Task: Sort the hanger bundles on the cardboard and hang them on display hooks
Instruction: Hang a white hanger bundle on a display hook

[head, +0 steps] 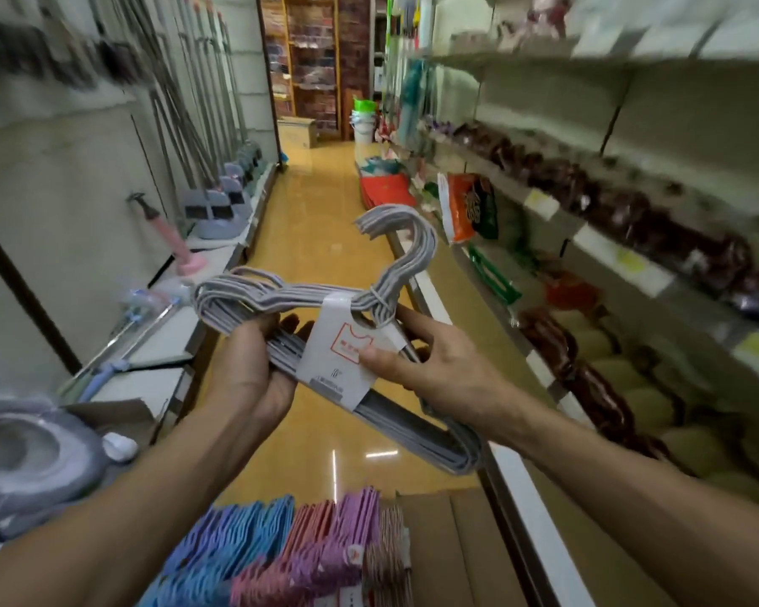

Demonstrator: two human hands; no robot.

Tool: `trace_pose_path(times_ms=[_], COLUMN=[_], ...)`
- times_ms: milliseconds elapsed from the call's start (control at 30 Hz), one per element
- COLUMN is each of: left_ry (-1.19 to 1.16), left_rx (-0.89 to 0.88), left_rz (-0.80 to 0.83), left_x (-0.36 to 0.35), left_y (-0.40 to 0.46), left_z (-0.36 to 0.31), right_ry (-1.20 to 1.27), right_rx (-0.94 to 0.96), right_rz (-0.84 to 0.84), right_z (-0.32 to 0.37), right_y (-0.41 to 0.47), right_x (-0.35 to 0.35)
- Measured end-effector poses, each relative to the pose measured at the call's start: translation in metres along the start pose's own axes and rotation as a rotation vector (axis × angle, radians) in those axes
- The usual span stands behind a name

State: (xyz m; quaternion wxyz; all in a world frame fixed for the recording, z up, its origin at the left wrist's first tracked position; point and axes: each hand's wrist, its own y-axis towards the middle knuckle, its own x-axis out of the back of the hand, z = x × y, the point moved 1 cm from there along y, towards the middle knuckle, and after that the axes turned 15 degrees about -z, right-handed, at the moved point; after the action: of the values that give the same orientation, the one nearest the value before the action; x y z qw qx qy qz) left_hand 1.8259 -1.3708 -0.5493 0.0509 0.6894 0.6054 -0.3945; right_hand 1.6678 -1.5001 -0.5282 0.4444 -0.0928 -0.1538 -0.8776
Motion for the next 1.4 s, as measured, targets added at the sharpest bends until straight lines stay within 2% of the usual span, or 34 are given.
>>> trace_pose_path(times_ms=[367, 633, 833, 967, 1033, 1400], left_ry=[0.033, 0.044, -0.024, -0.036, -0.032, -0.139], left_rx=[-0.094, -0.177, -0.240, -0.199, -0.236, -0.481], left_rz=[0.025, 0.004, -0.025, -0.032, -0.042, -0.285], left_x=[-0.158, -0.224, -0.227, -0.214, -0.204, -0.146], left_y=[-0.089, -0.181, -0.224, -0.246, -0.256, -0.357], left_z=[-0.285, -0.411, -0.473, -0.497, -0.507, -0.525], right_ry=[-0.126, -0.235, -0.216, -0.200, -0.170, -0.036], right_rx=[0.153, 0.274, 0.326, 0.372, 0.377, 0.516], right_rz=[-0.059, -0.190, -0.182, -0.164, -0.141, 0.091], right_z=[0.314, 0.465, 0.528, 0.552, 0.559, 0.587], right_y=[0.072, 0.086, 0.074, 0.061, 0.058, 0.014], right_x=[0.019, 0.021, 0.010, -0.004, -0.011, -0.033])
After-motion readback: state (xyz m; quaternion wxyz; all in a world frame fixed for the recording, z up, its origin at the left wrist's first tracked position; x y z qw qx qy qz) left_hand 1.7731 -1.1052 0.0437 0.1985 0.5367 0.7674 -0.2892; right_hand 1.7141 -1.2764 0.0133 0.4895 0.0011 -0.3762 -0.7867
